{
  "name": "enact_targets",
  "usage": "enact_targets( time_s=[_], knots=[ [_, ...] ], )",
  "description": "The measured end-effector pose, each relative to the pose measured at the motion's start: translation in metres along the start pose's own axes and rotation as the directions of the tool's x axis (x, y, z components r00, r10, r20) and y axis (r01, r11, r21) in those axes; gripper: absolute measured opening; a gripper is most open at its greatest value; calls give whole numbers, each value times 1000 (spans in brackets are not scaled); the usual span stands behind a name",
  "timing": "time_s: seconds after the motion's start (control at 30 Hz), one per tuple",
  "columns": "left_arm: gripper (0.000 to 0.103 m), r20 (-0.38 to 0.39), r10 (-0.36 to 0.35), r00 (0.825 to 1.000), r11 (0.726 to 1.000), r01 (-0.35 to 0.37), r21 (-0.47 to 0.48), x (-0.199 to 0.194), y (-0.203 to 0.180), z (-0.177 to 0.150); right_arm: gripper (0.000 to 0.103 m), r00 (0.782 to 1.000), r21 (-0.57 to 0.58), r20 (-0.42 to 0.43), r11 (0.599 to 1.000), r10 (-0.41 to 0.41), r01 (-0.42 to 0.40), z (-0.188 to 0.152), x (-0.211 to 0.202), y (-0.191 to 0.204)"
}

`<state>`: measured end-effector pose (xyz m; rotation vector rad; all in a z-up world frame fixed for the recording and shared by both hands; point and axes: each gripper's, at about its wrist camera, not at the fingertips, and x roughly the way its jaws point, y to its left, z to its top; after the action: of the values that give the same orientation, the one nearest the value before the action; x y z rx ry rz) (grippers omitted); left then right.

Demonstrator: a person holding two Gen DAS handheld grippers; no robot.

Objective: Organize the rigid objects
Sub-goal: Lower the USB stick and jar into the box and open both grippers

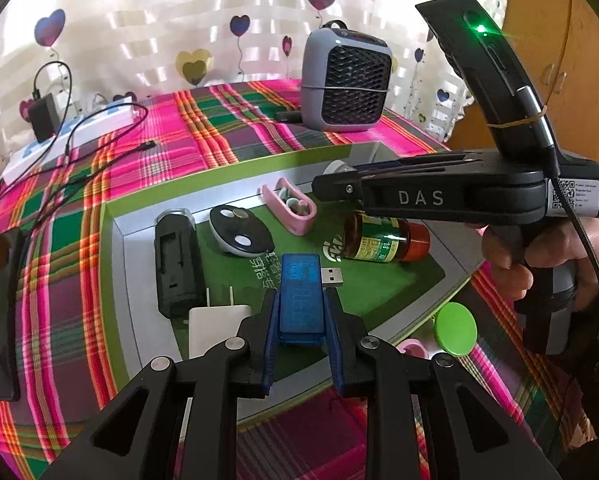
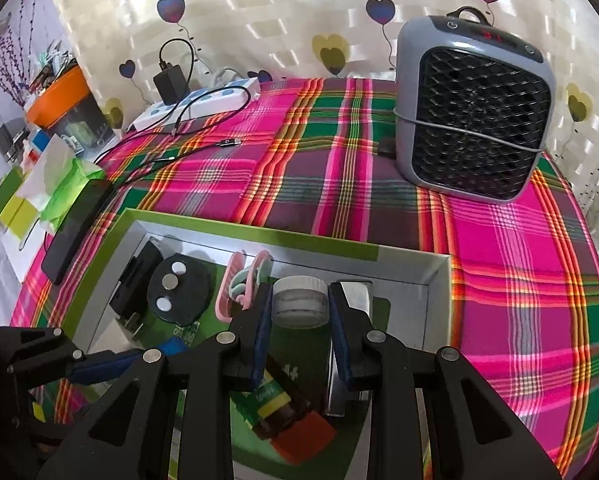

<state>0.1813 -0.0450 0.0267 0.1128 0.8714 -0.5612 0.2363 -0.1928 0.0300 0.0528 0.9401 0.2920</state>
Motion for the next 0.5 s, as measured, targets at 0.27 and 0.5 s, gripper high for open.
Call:
enact_targets(
  time_s=[0.27,0.5],
  knots=[
    [21,-4,-16,1000,1000,16,-16,2,2,1,29,1000,-3,-20,1000,-2,2,1,8,1],
    [21,-6,-33,999,999,33,-30,3,3,2,29,1000,-6,-26,1000,-8,8,2,8,2]
  ],
)
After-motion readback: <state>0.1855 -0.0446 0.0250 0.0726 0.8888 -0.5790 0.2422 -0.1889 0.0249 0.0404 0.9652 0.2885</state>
